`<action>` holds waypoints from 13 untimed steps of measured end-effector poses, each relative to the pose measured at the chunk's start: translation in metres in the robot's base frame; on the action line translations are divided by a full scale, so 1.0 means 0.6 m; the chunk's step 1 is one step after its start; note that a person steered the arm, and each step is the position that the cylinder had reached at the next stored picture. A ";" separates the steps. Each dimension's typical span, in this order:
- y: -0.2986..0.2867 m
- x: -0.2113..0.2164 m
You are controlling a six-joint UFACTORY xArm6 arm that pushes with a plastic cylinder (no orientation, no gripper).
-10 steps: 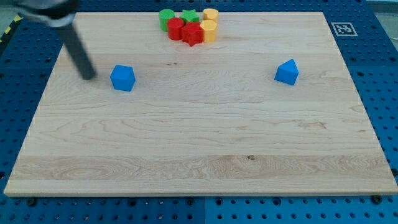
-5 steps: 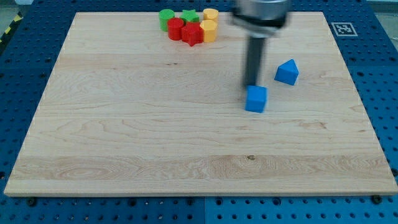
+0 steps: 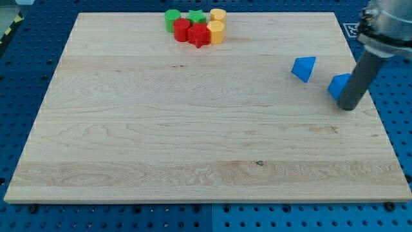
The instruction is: Slide the blue blocks to the center right
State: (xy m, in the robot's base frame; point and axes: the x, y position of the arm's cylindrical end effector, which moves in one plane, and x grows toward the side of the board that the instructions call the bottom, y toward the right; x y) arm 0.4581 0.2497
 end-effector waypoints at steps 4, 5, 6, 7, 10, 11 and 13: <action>-0.174 -0.230; -0.051 -0.178; -0.003 -0.147; -0.077 -0.209; -0.097 -0.160; -0.004 -0.165; -0.051 -0.211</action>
